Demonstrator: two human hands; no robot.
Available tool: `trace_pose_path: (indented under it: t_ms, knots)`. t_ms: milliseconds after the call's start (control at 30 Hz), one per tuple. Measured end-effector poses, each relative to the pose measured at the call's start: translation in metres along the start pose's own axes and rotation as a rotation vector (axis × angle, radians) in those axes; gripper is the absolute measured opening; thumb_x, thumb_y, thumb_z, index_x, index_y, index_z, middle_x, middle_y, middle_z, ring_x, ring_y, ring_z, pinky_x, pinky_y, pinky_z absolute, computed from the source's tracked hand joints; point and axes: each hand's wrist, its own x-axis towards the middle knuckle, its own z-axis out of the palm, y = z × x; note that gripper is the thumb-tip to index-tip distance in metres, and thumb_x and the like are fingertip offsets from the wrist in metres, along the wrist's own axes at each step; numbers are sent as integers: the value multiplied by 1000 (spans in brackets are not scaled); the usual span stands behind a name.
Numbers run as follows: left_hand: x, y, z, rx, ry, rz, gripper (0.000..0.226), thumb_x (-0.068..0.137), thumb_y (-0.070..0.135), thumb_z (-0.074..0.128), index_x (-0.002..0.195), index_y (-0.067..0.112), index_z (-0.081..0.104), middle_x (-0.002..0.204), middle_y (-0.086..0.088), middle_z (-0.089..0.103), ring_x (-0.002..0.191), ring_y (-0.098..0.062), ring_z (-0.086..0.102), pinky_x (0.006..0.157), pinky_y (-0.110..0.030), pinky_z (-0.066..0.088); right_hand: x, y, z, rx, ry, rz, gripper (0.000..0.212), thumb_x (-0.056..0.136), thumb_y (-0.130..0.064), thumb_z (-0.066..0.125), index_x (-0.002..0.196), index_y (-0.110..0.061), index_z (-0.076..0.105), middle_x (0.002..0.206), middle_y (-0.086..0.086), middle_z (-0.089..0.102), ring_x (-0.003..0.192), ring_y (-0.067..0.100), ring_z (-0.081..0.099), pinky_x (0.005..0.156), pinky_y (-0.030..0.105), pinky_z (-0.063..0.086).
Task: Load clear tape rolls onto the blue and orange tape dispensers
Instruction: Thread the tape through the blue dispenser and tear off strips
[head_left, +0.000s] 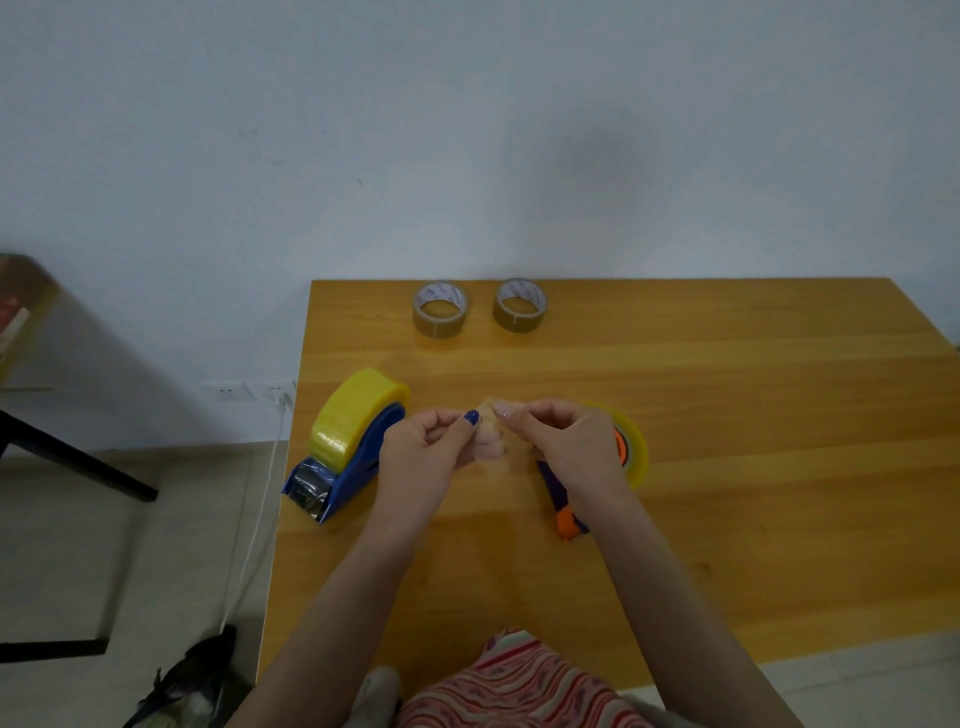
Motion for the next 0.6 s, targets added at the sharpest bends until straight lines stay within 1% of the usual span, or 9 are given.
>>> trace_pose_path:
  t_ms: [100,167,200,233,300,367,433,500,600]
  knots:
    - [1,3,-1,-100,-84,-95,19,94,12,49,86,10,67,81,-7,74,83,-22,71,74,-25,56,0,-4,-3,137,-89,38,12,76,-15,77,80,-7,69,74,5,74,69,14,70,62,26,58]
    - [3,3,-4,-120,-114,-110,25,98,12,40,98,9,64,83,-7,74,88,-24,70,79,-28,55,0,-5,-5,181,-59,60,10,76,-11,76,79,-8,67,71,5,74,65,14,70,58,26,58]
    - [4,2,-6,-92,-133,-63,26,97,8,38,106,11,62,84,-4,74,88,-21,70,79,-28,55,0,-6,-6,201,-33,72,10,76,-9,76,78,-8,66,68,4,74,63,13,70,56,25,58]
    - [5,0,-10,7,-159,49,30,95,2,39,111,16,59,89,-1,73,89,-15,69,81,-26,54,0,-6,-7,223,-12,82,10,76,-8,76,78,-8,66,66,3,73,61,12,70,55,25,58]
    - [6,-4,-18,345,-263,354,48,86,-5,47,117,31,53,109,6,64,100,-6,61,85,-21,52,0,-7,-9,267,-1,93,10,75,-7,76,78,-7,66,66,4,73,60,13,69,55,25,58]
    - [8,-9,-21,583,-327,574,50,79,3,56,118,34,54,123,8,53,110,-4,53,86,-16,49,-1,-7,-9,293,-22,101,11,75,-8,76,81,-5,66,66,6,73,60,14,69,56,26,59]
    - [11,-14,-20,641,-318,645,37,78,14,65,111,32,60,127,7,49,112,-6,52,86,-16,48,-3,-7,-7,292,-46,107,13,75,-8,76,83,-3,66,65,6,72,60,14,69,56,25,59]
    - [14,-16,-19,646,-300,681,25,78,20,70,101,27,65,126,5,51,107,-8,55,85,-17,47,-4,-6,-5,286,-63,110,13,76,-8,76,82,-4,65,68,8,72,61,16,69,56,27,59]
    - [12,-18,-17,552,-251,711,19,79,30,64,92,18,70,116,2,59,100,-7,60,81,-15,49,-7,-6,-5,289,-96,109,13,77,-8,74,84,-4,64,79,15,73,69,21,71,61,30,61]
